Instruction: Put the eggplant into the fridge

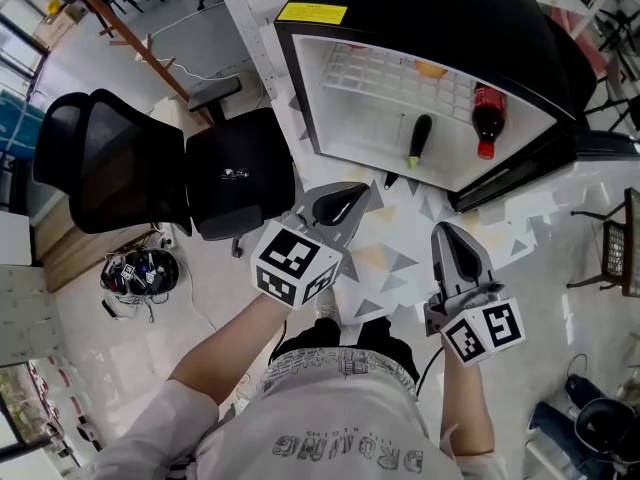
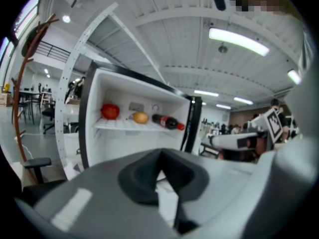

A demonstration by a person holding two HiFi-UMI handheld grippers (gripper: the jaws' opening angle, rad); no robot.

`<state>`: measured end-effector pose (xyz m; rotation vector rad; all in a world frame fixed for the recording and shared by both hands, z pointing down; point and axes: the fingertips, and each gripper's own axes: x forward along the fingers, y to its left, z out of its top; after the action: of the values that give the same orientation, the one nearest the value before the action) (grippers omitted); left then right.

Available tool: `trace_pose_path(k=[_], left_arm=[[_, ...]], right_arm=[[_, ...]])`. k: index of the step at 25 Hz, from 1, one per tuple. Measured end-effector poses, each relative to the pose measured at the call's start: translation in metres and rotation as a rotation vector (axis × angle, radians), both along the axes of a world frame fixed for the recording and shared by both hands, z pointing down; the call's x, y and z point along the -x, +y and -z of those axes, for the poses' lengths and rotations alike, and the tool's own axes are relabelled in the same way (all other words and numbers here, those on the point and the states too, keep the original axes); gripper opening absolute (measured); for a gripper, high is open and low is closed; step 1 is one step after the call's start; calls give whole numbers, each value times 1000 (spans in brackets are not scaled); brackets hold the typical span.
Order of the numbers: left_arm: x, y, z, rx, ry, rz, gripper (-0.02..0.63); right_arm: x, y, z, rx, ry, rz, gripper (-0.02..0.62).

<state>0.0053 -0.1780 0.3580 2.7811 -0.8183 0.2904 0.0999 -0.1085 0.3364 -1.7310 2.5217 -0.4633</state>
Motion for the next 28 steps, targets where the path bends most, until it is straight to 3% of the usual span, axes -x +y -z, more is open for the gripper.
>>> trace_pose_path(k=[12,28], left_arm=[[27,18,11,-44,39,-22,6],[41,20,19,-44,70,-12,6]], right_arm=[[2,-5,6,-11,2,-11,3],[11,-13,12,-22,22,11,3]])
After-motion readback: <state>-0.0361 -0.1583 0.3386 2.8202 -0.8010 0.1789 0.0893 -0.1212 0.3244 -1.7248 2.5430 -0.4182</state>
